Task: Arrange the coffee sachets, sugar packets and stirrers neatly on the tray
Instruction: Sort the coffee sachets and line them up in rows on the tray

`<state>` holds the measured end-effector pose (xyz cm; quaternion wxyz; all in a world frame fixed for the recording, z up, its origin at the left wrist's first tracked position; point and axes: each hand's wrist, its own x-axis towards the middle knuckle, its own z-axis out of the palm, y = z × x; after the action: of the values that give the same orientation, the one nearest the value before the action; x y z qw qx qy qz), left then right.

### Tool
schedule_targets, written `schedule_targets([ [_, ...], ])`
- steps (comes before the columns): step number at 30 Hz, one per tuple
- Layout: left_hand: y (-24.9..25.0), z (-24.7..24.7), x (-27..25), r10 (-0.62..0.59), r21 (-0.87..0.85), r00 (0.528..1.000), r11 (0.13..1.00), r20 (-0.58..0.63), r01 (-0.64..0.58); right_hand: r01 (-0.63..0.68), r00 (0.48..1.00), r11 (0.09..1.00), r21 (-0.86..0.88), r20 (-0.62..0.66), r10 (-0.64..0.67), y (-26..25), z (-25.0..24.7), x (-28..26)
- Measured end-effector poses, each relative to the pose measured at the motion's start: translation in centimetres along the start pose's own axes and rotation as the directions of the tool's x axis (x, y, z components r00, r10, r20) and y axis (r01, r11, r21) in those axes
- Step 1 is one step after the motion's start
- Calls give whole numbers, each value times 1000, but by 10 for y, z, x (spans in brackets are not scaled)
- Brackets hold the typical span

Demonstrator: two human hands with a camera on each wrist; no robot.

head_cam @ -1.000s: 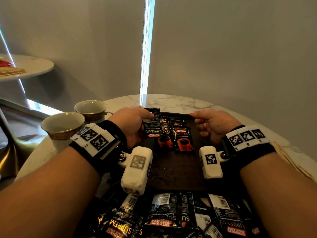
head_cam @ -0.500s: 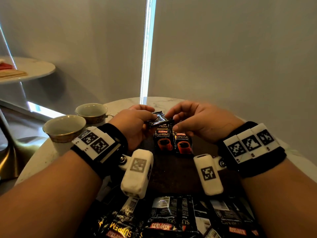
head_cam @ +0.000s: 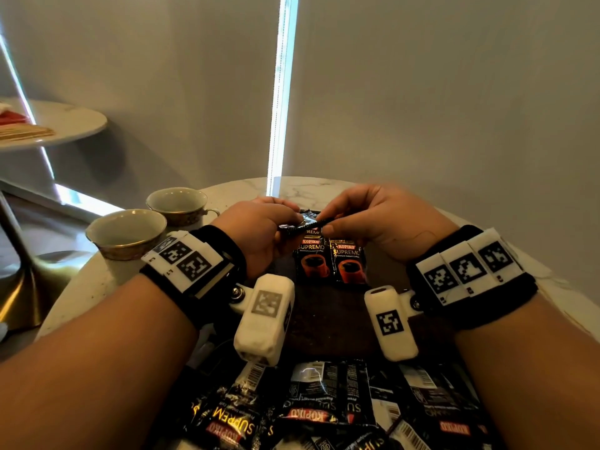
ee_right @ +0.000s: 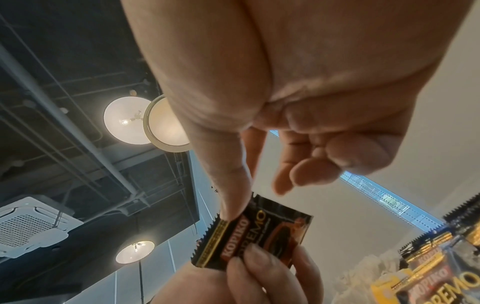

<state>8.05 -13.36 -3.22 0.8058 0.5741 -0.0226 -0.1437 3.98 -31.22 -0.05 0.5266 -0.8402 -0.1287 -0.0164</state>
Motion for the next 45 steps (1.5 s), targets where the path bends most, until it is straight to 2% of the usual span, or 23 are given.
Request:
schedule_targets([
  [4,-2,-1,1,-46,11,999,999,3,45,-14,999,1000,0,-31,14,0,-2,1],
  [10,-2,-3,5,-153,211,988,966,-10,152,-60,987,987,150,-140,81,7,-3,8],
  [13,-2,-9,13,-49,260,996,963,-76,67,-58,977,971,231,-185,102,9,-2,9],
  [15,1,-12,11,-23,245,1000,969,-9,25,-68,974,967,247,-195,118,9,0,8],
  [18,3,-12,7,-66,193,978,981,197,27,-81,966,961,263,-218,141,11,2,9],
  [20,0,-12,10,-45,163,972,987,232,6,-86,968,962,258,-208,142,11,3,10],
  [23,-3,-9,8,49,170,984,982,172,-78,-86,970,968,236,-203,135,12,4,11],
  [26,-2,-10,7,85,175,988,979,126,-106,-79,974,971,225,-189,123,13,4,12],
  [31,-5,-10,10,152,280,981,943,124,-181,-122,977,969,214,-149,156,10,5,9],
  [36,-7,-11,11,96,302,987,944,128,-131,-148,972,978,149,-159,172,15,3,12],
  [40,-3,-12,9,14,298,990,953,144,-57,-183,961,951,251,-159,227,21,3,13],
  [43,-1,-12,8,11,317,993,947,119,-48,-209,951,943,260,-171,258,26,2,15],
  [45,-2,-14,11,27,332,996,942,89,-55,-231,949,920,317,-136,285,28,0,17],
])
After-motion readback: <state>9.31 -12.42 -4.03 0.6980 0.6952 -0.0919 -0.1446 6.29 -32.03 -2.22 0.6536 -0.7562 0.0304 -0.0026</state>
